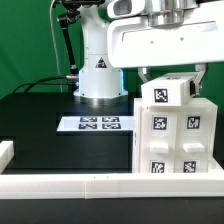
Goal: Assemble cabinet
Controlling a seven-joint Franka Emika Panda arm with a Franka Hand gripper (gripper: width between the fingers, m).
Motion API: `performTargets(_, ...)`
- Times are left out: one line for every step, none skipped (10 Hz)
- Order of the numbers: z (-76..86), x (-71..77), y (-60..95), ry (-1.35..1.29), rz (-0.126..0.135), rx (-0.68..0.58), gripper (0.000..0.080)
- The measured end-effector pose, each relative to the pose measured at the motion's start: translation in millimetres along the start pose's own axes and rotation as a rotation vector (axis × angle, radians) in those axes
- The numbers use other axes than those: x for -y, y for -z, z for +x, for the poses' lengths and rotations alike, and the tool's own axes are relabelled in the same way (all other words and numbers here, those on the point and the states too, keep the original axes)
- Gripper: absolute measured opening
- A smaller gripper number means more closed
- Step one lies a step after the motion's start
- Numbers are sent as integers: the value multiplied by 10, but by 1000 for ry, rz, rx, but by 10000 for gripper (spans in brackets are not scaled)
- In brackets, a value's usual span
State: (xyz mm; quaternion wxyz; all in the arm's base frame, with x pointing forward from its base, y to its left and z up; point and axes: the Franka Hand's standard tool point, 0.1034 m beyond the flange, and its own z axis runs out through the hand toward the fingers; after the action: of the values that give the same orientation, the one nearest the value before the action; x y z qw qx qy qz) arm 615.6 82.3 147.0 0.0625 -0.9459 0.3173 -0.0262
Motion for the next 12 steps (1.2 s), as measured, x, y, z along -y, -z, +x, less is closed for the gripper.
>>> performTargets(-3,-2,1,-92,5,2,541)
performTargets(2,-12,-2,-156,9,7,541)
performTargets(10,-21,-3,-254,16,14,541)
performTargets(12,-24,-4,-336,22,23,541)
performTargets(11,-27,-5,-424,24,29,541)
performTargets(11,-28,-6,-494,23,30,541)
performTargets(9,-25,-5,-571,24,34,541)
performTargets(11,-26,-5,-657,26,39,541)
performTargets(11,-26,-5,-737,26,43,541)
performTargets(11,-26,-5,-812,26,47,541)
performTargets(14,-27,-5,-911,28,54,541)
performTargets(13,-28,-6,-1000,31,65,541)
